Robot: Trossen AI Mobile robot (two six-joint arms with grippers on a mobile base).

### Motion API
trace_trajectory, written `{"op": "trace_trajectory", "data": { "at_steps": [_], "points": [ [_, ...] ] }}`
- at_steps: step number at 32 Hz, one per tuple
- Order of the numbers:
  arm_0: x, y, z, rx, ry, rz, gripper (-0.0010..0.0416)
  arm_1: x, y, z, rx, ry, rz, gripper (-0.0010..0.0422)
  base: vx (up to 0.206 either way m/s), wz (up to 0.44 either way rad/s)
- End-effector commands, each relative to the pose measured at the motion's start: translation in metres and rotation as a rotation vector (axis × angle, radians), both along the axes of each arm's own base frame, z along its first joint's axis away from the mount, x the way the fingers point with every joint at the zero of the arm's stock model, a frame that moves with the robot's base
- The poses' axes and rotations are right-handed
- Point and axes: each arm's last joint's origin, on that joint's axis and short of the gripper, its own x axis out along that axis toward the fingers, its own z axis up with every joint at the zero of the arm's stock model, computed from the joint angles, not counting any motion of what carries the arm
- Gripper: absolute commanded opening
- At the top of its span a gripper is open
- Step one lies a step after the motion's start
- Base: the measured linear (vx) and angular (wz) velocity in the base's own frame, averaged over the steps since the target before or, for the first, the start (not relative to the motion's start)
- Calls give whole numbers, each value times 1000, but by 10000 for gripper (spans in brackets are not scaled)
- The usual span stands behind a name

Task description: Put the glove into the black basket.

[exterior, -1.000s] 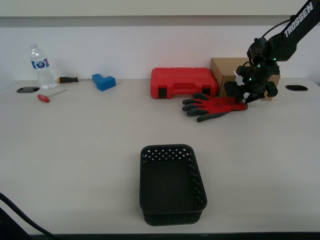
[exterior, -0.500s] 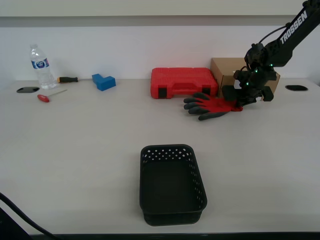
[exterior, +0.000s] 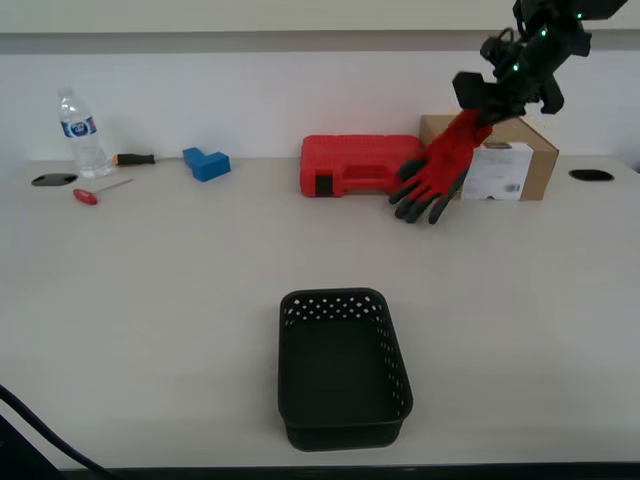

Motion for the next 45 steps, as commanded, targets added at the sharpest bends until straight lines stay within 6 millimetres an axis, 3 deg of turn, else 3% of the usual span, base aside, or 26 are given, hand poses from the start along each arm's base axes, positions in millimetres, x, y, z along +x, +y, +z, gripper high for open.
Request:
{"op": "trace_trajectory", "data": {
  "at_steps": [1,2,3,4,9,11,13,19,23,29,35,38,45],
  "points": [
    [-20,13,29,5,-11,34,-2,0,0,1,0,-5,0,0,0,0],
    [-44,27,49,10,-40,62,-2,0,0,0,0,2,0,0,0,0],
    [-50,30,52,12,-48,67,-2,0,0,0,0,6,0,0,0,0],
    [-73,40,67,25,-78,81,-1,0,0,0,0,4,5,0,23,30],
    [-126,58,101,63,-149,118,-1,-1,0,-1,0,27,5,0,2,3],
    [-136,65,107,75,-156,130,-2,-1,0,-1,0,30,7,0,0,0],
    [-165,79,124,108,-183,159,-2,-1,0,-2,0,32,0,0,0,0],
    [-218,108,141,186,-194,230,-1,-1,0,-2,0,33,-1,0,0,0],
    [-271,128,142,242,-179,325,-1,-2,0,-2,0,32,0,0,0,0],
    [-315,143,119,266,-62,440,-1,-2,0,-2,0,32,3,0,0,0],
    [-333,159,81,241,107,497,-1,-2,0,-1,0,30,0,0,0,0],
    [-334,165,68,219,151,512,-1,-2,0,-1,0,31,0,0,0,0],
    [-326,189,11,189,337,529,-1,-2,0,-1,0,30,0,0,0,0]
  ]
}}
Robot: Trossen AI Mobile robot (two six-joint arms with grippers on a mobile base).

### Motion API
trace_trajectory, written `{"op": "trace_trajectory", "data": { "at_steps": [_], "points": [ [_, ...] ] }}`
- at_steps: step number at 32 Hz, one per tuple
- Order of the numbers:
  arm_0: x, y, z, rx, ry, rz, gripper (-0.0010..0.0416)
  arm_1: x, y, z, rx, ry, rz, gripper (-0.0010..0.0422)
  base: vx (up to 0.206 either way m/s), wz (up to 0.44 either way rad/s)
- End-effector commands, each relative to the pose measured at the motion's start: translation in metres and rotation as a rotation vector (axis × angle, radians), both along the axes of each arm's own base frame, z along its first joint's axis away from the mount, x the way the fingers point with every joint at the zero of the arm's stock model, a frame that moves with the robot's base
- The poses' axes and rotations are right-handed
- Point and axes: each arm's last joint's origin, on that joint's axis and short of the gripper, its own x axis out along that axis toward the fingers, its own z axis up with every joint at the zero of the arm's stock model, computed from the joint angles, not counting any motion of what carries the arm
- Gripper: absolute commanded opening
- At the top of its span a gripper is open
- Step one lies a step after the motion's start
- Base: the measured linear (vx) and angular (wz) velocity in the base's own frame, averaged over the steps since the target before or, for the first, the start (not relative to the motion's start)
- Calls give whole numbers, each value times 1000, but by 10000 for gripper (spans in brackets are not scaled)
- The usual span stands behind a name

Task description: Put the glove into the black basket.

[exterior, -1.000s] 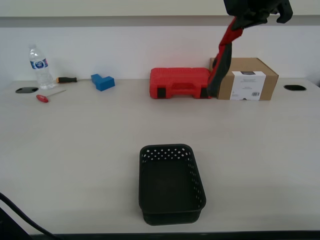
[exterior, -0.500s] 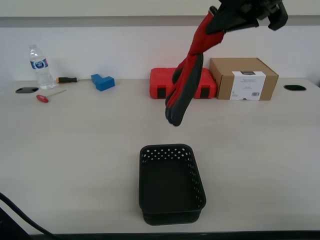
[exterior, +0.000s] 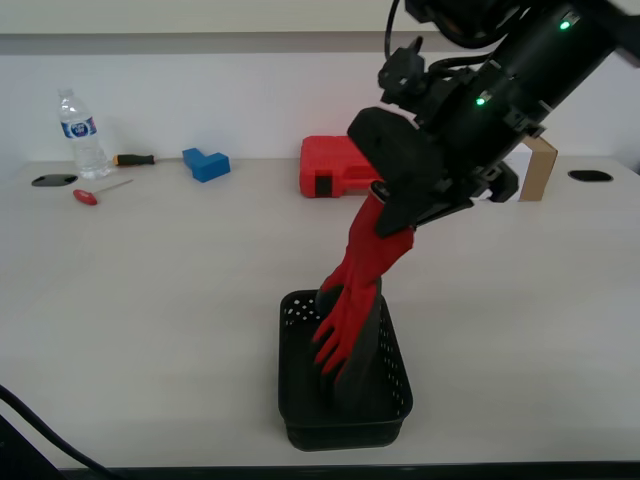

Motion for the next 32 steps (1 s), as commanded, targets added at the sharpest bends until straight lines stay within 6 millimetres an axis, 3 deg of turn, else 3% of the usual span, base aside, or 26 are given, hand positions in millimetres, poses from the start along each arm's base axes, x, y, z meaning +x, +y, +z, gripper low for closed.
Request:
{"op": "trace_trajectory", "data": {
  "at_steps": [1,3,12,16,27,32],
  "points": [
    [2,4,-17,-26,65,0,-1,0,0,1,0,-6,0,0,0,0],
    [6,11,-24,-28,112,3,0,0,0,1,0,-6,0,0,0,0],
    [13,20,-18,-16,71,19,8,0,0,1,0,-8,0,0,1,5],
    [14,20,-18,-32,47,19,71,0,0,1,0,-8,0,0,0,0],
    [14,20,-17,-17,51,35,93,0,0,1,0,-7,0,0,0,0],
    [15,22,-14,-15,46,34,154,0,0,1,0,-7,0,0,0,0]
  ]
}}
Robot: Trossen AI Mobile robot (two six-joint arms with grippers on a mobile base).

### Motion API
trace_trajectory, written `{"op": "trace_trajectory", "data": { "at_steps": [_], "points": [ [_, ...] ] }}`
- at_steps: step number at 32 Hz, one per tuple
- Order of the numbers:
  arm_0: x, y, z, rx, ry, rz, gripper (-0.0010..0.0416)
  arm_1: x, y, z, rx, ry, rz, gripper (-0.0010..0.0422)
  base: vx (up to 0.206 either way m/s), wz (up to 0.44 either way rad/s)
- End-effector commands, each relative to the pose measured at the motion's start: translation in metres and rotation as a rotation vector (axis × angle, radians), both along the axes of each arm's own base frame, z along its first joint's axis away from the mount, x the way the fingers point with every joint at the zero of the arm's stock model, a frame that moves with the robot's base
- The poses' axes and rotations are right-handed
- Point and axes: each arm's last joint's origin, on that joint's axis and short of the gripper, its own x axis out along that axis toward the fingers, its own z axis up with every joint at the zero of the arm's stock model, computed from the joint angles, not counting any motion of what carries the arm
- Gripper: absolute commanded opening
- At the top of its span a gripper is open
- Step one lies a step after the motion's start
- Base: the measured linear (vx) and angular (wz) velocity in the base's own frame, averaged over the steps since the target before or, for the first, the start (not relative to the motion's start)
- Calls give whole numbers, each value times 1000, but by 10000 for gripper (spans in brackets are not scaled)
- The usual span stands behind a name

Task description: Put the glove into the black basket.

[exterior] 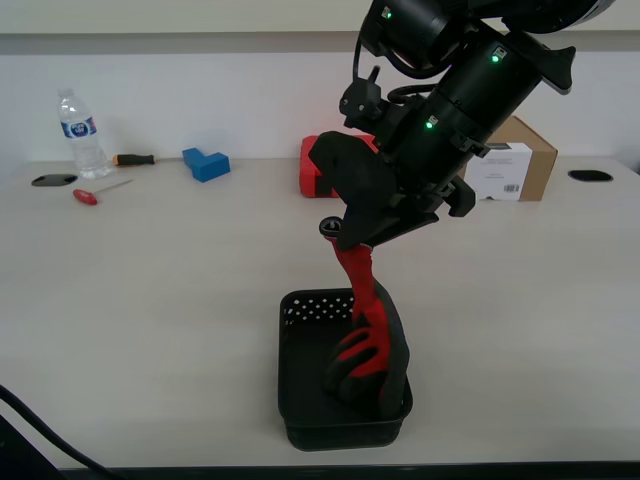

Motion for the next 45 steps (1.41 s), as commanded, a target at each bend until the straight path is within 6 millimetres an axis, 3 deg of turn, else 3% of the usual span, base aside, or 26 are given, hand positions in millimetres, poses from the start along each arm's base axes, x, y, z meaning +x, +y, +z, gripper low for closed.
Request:
{"op": "trace_trajectory", "data": {
  "at_steps": [1,4,9,11,14,21,23,26,29,33,45],
  "points": [
    [0,0,0,1,2,0,166,0,0,1,0,-6,0,0,0,0],
    [0,0,2,6,-3,2,180,0,0,1,0,-6,1,0,0,0],
    [3,1,28,86,-160,-18,181,0,0,1,0,-6,1,0,0,0],
    [7,-1,51,102,-277,-71,181,0,0,1,0,-7,1,0,0,0],
    [14,-6,62,128,-341,-116,181,0,0,1,0,-6,1,0,0,0],
    [47,-43,83,192,-458,-272,182,0,0,1,0,-7,1,0,0,0],
    [61,-67,94,196,-533,-338,182,0,0,1,0,-6,1,0,0,0],
    [70,-82,99,195,-572,-383,182,0,0,1,0,-6,1,0,0,0],
    [84,-115,104,169,-622,-483,182,0,0,1,0,-6,1,0,0,0],
    [92,-136,104,148,-635,-553,182,0,0,1,0,-6,1,0,0,0],
    [93,-140,104,138,-644,-556,182,0,0,1,0,-6,1,0,0,0]
  ]
}}
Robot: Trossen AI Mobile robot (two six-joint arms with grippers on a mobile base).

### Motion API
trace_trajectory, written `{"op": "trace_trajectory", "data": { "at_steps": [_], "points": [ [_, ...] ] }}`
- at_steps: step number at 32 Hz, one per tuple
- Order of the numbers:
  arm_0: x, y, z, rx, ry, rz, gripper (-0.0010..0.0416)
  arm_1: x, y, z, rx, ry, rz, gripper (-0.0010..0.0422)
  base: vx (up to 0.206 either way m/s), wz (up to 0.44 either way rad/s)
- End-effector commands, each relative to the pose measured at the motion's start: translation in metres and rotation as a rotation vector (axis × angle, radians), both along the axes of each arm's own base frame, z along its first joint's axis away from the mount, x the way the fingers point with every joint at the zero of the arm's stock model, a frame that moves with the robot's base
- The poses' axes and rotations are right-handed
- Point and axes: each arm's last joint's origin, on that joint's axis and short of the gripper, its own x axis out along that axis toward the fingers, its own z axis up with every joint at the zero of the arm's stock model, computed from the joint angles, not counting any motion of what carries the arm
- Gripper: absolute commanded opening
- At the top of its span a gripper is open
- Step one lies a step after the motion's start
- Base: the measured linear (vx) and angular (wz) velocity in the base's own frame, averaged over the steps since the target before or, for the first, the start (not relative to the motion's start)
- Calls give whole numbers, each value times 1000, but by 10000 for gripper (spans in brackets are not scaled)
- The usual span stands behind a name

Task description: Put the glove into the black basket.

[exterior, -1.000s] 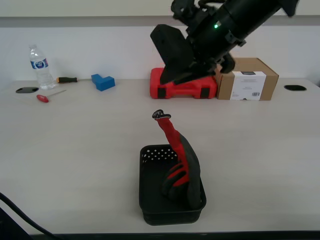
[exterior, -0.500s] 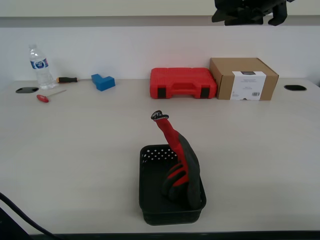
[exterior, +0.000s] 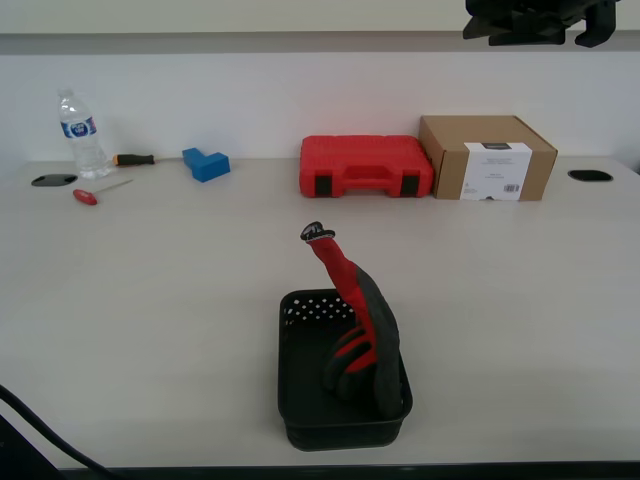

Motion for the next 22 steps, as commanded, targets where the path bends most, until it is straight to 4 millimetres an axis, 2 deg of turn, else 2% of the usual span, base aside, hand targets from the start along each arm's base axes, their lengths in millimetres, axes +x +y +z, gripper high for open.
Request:
{"op": "trace_trajectory", "data": {
  "at_steps": [1,22],
  "points": [
    [0,0,1,0,-6,1,181,0,0,1,0,-6,0,0,0,0],
    [0,0,1,0,-6,1,182,0,0,1,0,-6,0,0,0,0]
  ]
}}
